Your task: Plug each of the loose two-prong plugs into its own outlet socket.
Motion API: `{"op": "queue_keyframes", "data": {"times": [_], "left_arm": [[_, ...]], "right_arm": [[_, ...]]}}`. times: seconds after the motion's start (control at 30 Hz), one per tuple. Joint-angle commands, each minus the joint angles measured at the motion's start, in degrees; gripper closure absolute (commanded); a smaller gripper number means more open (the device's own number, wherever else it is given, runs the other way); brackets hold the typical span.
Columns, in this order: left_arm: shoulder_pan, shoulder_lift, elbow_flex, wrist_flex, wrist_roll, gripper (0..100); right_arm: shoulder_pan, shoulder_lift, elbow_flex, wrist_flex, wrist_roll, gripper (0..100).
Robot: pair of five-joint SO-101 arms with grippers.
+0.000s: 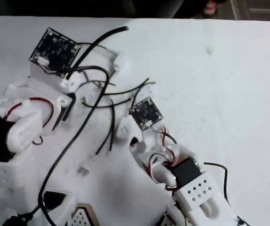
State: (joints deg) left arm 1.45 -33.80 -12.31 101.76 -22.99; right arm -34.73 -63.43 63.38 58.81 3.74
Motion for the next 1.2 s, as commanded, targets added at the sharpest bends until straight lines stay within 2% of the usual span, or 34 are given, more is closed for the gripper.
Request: {"op": "queue_keyframes", "data": {"times": [0.0, 0.33, 0.43, 0.6, 0.7, 0.97, 1.17], "left_arm": [[-1.89, -2.42, -2.99, -0.26, -0.53, 95], [-2.95, -5.76, -4.57, -0.44, -0.7, 95], [-3.38, -3.47, -0.35, -3.87, -0.7, 95], [-8.84, 6.11, 8.44, -17.23, -0.7, 95], [-9.89, 14.2, 10.55, -24.7, -0.7, 95], [-8.57, 34.24, 10.29, -45.27, -0.26, 95], [-5.58, 46.46, 10.29, -56.88, -0.53, 95]], "right_arm": [[0.48, -1.1, -0.18, -1.01, -0.53, 78.0], [0.48, -1.1, -0.18, -1.01, -0.53, 78.0], [0.48, -1.1, -0.18, -1.01, -0.53, 78.0], [0.4, -1.01, -0.18, -0.13, -0.62, 78.0], [0.4, -1.01, -0.18, -0.04, -0.62, 78.0], [0.4, -1.01, -0.18, -0.04, -0.62, 78.0], [0.4, -1.01, -0.18, 0.04, -0.62, 78.0]]}}
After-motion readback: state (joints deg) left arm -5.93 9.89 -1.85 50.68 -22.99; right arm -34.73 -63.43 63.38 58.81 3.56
